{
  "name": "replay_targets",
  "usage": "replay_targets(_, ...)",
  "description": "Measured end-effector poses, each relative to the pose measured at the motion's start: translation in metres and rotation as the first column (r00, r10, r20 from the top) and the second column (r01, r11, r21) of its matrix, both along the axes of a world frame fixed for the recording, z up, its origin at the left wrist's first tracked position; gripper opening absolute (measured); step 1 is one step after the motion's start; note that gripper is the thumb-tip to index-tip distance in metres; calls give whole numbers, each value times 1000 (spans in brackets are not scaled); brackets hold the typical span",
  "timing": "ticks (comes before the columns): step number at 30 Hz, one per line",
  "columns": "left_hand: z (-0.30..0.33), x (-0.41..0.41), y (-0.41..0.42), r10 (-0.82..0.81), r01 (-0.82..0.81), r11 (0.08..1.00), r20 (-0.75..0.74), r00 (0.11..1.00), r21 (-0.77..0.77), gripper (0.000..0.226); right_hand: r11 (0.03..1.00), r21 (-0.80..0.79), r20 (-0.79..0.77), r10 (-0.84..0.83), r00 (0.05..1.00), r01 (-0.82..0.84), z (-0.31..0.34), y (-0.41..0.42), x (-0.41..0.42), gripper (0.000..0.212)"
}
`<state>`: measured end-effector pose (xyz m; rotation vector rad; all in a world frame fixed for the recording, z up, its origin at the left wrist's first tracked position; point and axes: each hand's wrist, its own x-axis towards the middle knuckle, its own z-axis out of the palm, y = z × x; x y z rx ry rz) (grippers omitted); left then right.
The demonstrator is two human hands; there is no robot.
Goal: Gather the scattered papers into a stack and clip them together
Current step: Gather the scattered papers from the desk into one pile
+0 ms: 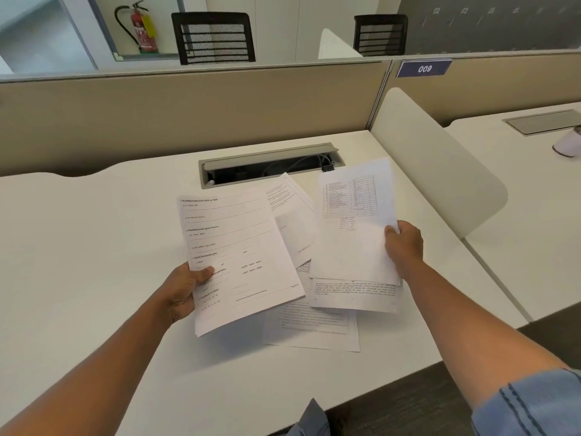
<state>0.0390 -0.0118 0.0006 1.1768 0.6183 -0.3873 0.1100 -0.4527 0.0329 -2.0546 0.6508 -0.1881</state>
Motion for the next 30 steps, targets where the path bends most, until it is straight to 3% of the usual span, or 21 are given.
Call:
replay_targets(7,2,3,-9,-22,22,1000,5,1000,3,45,994,94,153,-68,986,54,10,-11,-6,30)
replay_targets(10,3,3,-12,-25,25,1000,8,1000,2,46,985,163,188,-92,978,62,12,-15,-7,22)
replay_targets(19,6,1,-10,-10,10,1000,3,1000,25,44,851,521,177,-175,968,59,17,-16,-9,21)
replay_targets(23,8,0,-7,-21,21,999,1,1000,39,42,811,585,146,-97,985,-7,19,-5,-7,17)
replay_targets(30,14,-2,-7,-58,57,997,7,998,43,43,806,557,103,172,980,-200,16,44,2,13)
